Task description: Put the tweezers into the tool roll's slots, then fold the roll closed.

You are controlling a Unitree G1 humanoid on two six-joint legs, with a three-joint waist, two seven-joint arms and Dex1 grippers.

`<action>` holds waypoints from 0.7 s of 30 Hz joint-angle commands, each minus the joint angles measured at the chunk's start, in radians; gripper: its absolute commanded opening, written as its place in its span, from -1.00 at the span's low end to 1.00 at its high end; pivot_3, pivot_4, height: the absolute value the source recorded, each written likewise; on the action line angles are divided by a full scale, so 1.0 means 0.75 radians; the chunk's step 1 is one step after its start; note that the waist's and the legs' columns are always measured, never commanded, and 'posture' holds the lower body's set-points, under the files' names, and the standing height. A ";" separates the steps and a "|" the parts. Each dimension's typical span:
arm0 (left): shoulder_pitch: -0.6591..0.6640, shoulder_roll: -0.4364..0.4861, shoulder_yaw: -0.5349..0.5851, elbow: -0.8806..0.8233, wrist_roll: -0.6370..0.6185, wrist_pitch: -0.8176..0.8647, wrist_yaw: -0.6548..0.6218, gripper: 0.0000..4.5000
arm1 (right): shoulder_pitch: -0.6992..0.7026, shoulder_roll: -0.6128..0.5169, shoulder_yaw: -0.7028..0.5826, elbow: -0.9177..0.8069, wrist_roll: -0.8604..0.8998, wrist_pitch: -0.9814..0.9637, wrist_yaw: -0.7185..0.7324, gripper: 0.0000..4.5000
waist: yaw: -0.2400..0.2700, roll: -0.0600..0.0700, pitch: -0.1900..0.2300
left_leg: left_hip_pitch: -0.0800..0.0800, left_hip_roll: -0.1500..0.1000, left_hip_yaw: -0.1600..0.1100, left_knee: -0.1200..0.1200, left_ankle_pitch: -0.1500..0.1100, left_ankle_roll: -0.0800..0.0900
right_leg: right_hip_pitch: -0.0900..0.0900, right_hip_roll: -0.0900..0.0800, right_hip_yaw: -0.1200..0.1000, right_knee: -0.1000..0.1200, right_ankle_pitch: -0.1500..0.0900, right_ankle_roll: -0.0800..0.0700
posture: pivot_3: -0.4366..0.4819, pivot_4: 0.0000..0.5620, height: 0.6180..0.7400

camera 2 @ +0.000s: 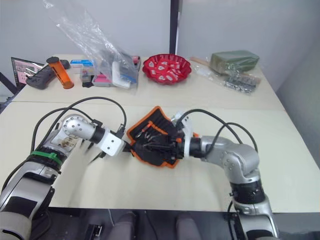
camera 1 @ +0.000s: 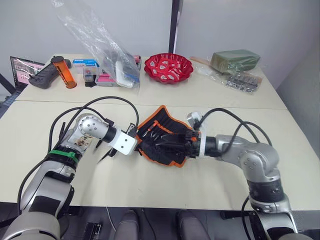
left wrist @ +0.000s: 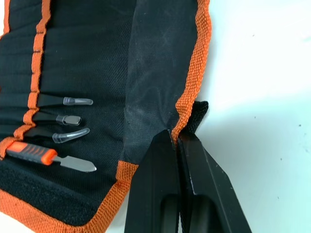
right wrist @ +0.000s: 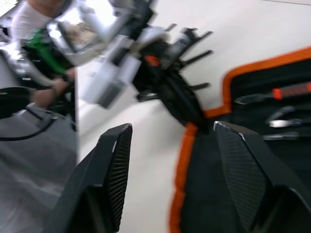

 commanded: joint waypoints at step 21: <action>0.262 0.216 0.306 -0.656 -0.547 0.981 -0.082 0.43 | 0.051 -0.050 0.346 0.166 -0.385 -0.242 0.132 -1.00 | -0.019 0.000 0.000 | 0.002 0.001 0.000 -0.002 0.000 0.000 | 0.001 0.000 0.000 0.001 0.000 0.000 | -0.05 -0.47 1.00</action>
